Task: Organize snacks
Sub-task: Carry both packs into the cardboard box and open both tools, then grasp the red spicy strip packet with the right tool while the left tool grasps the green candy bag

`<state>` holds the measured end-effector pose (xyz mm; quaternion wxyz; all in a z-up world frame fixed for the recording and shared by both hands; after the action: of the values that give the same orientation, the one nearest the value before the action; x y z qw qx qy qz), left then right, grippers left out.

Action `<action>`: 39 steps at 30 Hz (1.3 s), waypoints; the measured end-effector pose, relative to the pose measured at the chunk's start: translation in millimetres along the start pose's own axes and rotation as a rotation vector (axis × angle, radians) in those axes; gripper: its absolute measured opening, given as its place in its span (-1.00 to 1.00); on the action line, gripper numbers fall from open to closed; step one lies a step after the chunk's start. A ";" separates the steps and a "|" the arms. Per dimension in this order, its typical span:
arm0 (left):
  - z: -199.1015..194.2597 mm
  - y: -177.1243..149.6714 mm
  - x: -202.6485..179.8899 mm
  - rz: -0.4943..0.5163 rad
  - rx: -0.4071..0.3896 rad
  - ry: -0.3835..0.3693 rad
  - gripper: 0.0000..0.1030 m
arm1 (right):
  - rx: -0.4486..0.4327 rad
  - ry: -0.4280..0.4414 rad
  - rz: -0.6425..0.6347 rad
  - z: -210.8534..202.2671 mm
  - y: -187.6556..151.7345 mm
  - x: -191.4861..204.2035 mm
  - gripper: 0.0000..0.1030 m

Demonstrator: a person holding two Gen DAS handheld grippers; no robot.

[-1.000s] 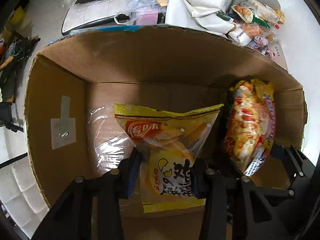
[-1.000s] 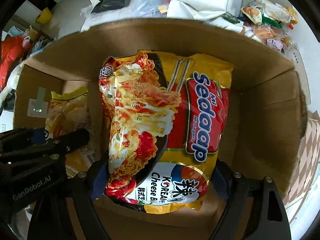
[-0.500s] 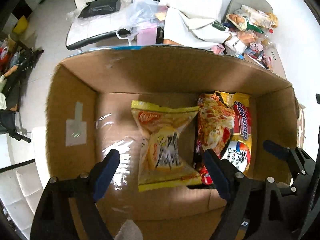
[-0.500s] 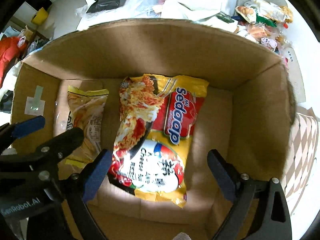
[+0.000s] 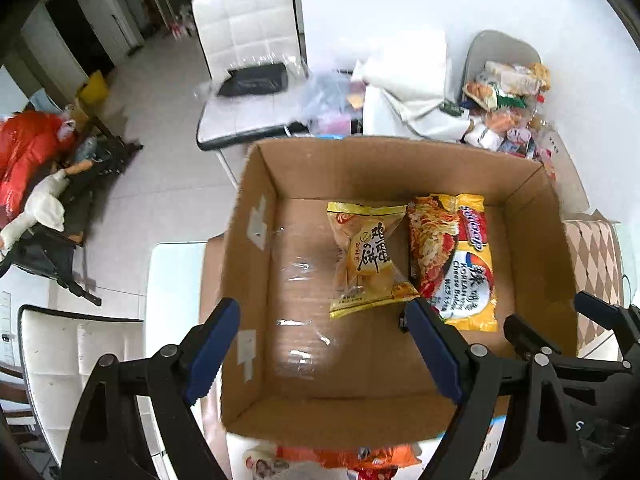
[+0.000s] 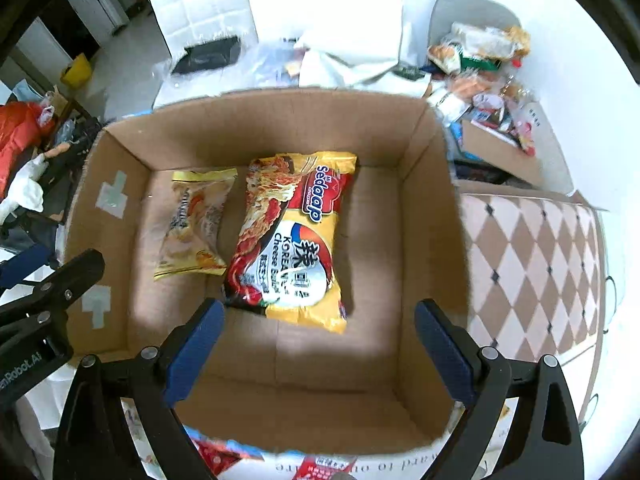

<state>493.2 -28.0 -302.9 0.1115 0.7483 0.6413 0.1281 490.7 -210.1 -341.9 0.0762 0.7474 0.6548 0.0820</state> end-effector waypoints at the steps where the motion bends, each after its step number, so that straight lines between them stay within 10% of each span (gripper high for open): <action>1: -5.8 -2.7 -0.9 -0.004 -0.009 0.001 0.65 | -0.012 0.001 -0.002 -7.8 -3.9 0.1 0.90; 14: -93.8 -43.0 -20.0 -0.015 -0.124 0.006 0.65 | -0.110 0.058 0.007 -106.5 -60.3 -10.2 0.90; 23: -119.1 -110.4 -17.0 -0.080 -0.134 -0.035 0.77 | -0.004 0.125 0.040 -109.0 -137.4 -30.1 0.90; 39: 24.2 -246.6 49.6 -0.399 0.346 -0.036 0.85 | 0.294 0.053 0.175 20.5 -238.1 -49.4 0.90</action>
<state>278.9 58.6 -404.9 0.0162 0.6170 0.7865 -0.0213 258.8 -228.0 -415.7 -0.0586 0.8023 0.5939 0.0111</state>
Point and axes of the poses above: each gripper's, at about its wrist camera, not at the fingertips, and z roughly the way its jaws point, x to its left, y to its top, the point moved 5 cm from there along z, roughly the way its jaws point, and after that the axes turned 4 degrees about z, right-handed, at the moved point
